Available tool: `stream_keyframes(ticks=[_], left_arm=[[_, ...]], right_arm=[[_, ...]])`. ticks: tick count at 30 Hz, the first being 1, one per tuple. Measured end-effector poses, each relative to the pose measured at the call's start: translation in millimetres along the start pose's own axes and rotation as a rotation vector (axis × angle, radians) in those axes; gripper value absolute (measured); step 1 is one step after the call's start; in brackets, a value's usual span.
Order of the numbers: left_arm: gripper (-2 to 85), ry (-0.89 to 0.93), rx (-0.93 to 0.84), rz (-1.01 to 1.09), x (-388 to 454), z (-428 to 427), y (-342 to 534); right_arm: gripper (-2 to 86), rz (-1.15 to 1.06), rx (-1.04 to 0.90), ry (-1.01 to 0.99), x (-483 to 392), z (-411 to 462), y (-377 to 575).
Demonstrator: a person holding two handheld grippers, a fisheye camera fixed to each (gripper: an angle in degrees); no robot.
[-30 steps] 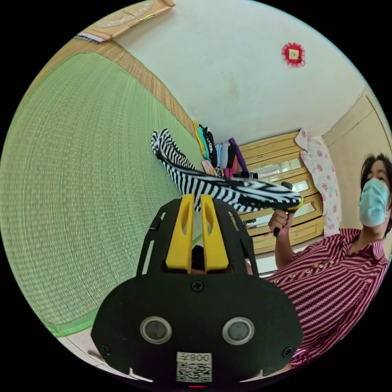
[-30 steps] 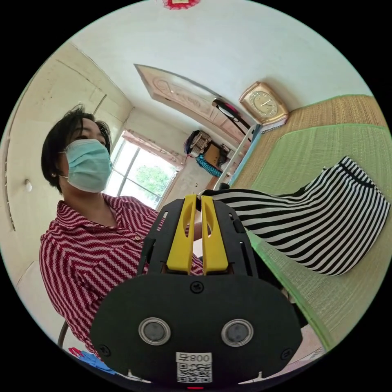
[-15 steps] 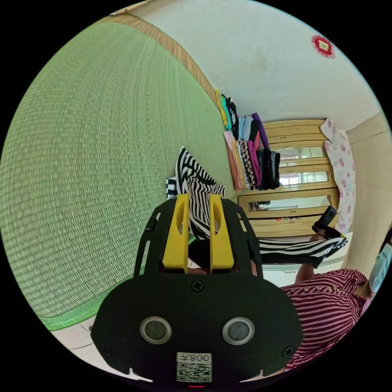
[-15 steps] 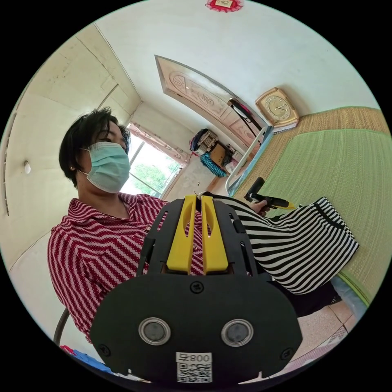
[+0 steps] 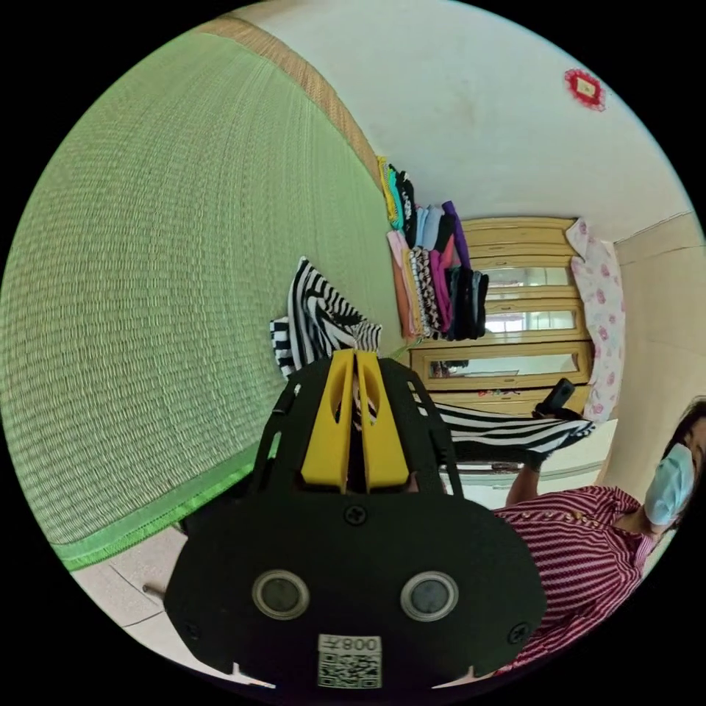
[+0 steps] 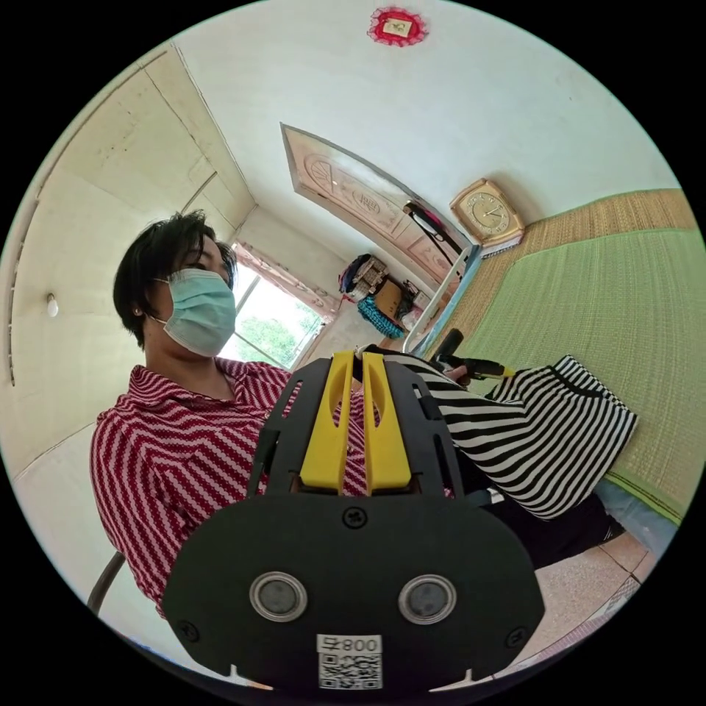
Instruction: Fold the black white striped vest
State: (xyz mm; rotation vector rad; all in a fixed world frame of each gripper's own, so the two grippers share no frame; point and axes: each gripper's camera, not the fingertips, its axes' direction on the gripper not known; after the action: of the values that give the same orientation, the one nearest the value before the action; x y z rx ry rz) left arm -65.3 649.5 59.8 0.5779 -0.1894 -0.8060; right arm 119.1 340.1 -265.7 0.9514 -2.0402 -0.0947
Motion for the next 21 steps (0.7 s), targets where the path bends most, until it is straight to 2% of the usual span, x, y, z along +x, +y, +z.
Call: stream_keyframes(ticks=[7, 16, 21], left_arm=[[0.3, 0.197, 0.289, 0.122, -28, -80, 71], [0.3, 0.240, 0.584, 0.401, -27, -169, 189], [0.3, 0.191, 0.675, 0.526, -30, -192, 257]], right_arm=[[2.0, -0.088, 0.078, 0.050, -28, -35, -17], [2.0, -0.228, 0.207, 0.102, -74, -82, -36], [1.9, -0.290, 0.265, 0.154, -101, -102, -44]])
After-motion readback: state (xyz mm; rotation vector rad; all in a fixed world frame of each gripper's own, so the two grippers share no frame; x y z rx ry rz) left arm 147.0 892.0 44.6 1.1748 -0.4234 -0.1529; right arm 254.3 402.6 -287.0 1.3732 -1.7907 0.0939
